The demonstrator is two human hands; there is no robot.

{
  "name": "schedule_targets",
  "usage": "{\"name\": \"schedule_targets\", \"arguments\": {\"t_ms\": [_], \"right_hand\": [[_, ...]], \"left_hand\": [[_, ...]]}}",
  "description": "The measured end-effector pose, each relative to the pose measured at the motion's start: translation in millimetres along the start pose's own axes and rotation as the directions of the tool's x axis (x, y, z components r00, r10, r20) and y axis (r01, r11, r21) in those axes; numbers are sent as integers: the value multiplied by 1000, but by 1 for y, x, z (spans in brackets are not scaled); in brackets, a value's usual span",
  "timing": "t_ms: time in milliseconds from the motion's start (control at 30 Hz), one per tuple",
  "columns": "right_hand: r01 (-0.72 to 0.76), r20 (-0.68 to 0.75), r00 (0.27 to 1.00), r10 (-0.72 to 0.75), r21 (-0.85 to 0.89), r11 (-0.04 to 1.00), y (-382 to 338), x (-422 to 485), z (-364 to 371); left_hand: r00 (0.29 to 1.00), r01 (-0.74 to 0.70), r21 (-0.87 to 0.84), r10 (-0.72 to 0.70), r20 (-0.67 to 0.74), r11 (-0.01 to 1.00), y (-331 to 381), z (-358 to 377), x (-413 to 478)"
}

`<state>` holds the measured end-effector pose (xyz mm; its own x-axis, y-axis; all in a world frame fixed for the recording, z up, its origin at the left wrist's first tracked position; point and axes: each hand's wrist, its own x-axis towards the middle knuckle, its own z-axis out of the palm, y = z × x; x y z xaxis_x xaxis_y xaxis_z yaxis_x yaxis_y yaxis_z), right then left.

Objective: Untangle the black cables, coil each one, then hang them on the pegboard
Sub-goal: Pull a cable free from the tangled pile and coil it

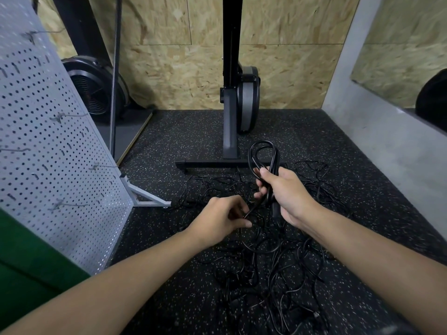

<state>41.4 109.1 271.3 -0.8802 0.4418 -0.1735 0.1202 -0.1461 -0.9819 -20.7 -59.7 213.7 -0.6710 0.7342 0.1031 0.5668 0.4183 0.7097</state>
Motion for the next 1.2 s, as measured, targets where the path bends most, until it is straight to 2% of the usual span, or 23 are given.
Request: {"name": "schedule_targets", "arguments": {"t_ms": [200, 300, 433, 633, 867, 1033, 1133, 1200], "right_hand": [[-52, 51, 998, 47, 118, 992, -3, -4, -1], [-71, 97, 994, 57, 141, 988, -3, -6, -2], [-67, 101, 993, 60, 65, 996, 0, -6, -2], [-55, 103, 993, 52, 31, 998, 1, -7, 0], [-34, 6, 999, 34, -7, 999, 3, -3, -3], [6, -18, 1000, -7, -37, 999, 5, 0, -5], [17, -32, 999, -18, -18, 1000, 7, 3, -6], [32, -53, 998, -33, -26, 999, 8, 5, -8]], "left_hand": [[995, -25, 162, 40, -92, 986, -4, -8, 4], [994, -48, 190, 66, -86, 981, -8, -14, 4], [997, -68, 115, 72, -35, 991, -6, -13, 3], [995, -86, -89, 91, 47, 992, 13, -1, 0], [985, 152, -363, -109, 136, 919, 27, 2, -4], [967, 243, -360, -255, 12, 901, 28, -1, -5], [941, 260, -487, -333, -68, 834, 26, 0, -3], [912, 244, -635, -396, -107, 733, 23, 1, -1]]}}
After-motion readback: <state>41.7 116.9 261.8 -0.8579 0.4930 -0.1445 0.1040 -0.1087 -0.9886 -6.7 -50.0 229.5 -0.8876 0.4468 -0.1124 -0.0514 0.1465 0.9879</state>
